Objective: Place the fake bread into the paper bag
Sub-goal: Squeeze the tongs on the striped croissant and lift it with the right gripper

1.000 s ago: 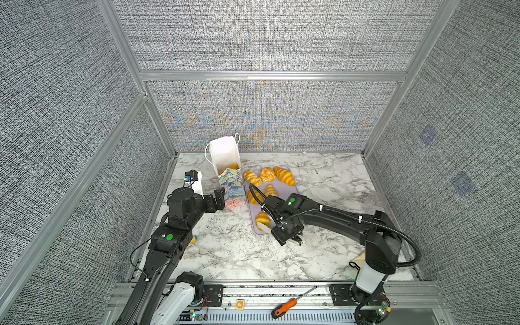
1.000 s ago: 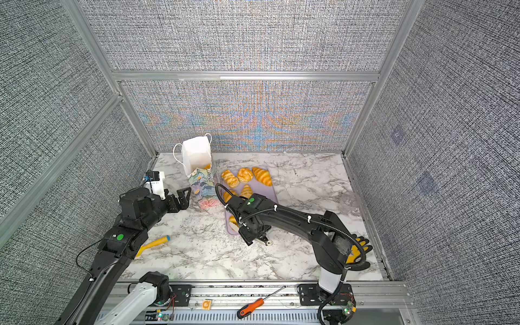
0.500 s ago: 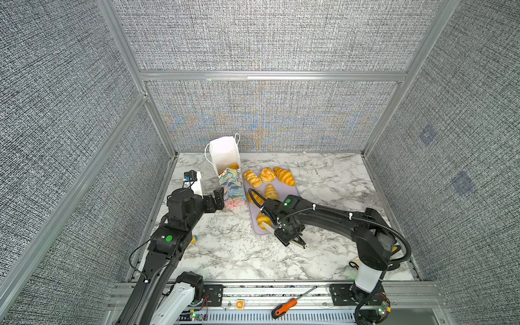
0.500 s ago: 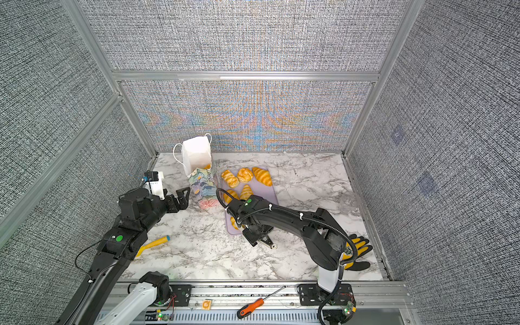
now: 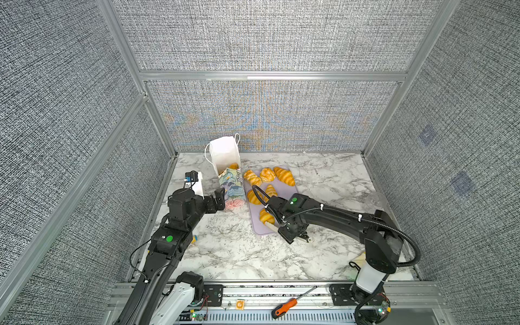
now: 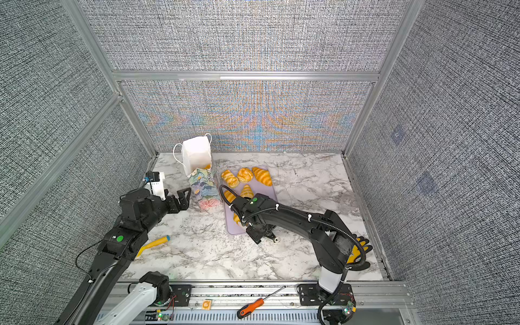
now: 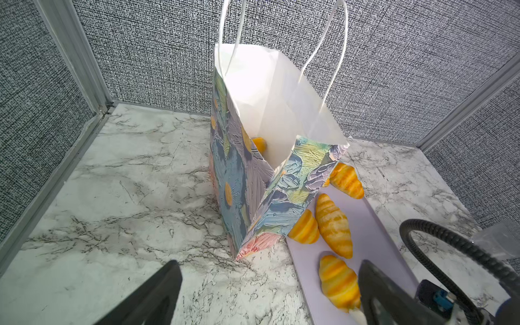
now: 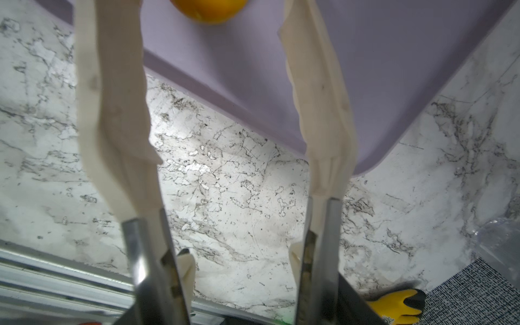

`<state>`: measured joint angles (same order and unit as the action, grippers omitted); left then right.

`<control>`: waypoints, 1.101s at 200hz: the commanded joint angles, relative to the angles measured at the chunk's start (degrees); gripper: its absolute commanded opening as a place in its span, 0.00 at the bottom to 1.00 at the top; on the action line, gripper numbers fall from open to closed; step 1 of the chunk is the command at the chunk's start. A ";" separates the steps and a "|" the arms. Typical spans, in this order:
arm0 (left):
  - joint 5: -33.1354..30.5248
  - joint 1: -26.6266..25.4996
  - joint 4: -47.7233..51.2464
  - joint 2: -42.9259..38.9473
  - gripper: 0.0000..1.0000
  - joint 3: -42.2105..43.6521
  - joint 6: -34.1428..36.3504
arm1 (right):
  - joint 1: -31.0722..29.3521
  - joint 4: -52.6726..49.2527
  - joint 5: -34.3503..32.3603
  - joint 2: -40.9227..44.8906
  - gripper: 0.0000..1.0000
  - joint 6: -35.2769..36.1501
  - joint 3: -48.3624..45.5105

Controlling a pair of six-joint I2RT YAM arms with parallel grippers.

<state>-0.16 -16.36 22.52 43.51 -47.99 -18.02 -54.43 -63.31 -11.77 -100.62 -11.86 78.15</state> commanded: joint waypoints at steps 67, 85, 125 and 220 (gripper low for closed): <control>-0.98 -0.23 -0.03 -0.06 0.99 0.44 0.64 | -1.24 0.98 -1.16 -2.95 0.68 -2.37 2.12; -1.15 -0.28 0.15 -0.17 0.99 0.52 0.71 | -1.29 1.26 -1.47 -3.86 0.69 -2.51 3.01; -1.32 -0.34 0.26 -0.26 0.99 0.73 0.69 | -1.29 0.83 -1.86 -6.16 0.70 -2.74 5.63; -1.77 -0.34 0.28 -0.26 0.99 1.00 0.79 | -1.27 -2.22 -4.29 -11.97 0.71 -3.00 11.79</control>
<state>-1.39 -16.73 22.83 43.24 -46.98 -17.85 -55.59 -63.42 -14.76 -111.59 -14.17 88.40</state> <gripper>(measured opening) 0.991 0.712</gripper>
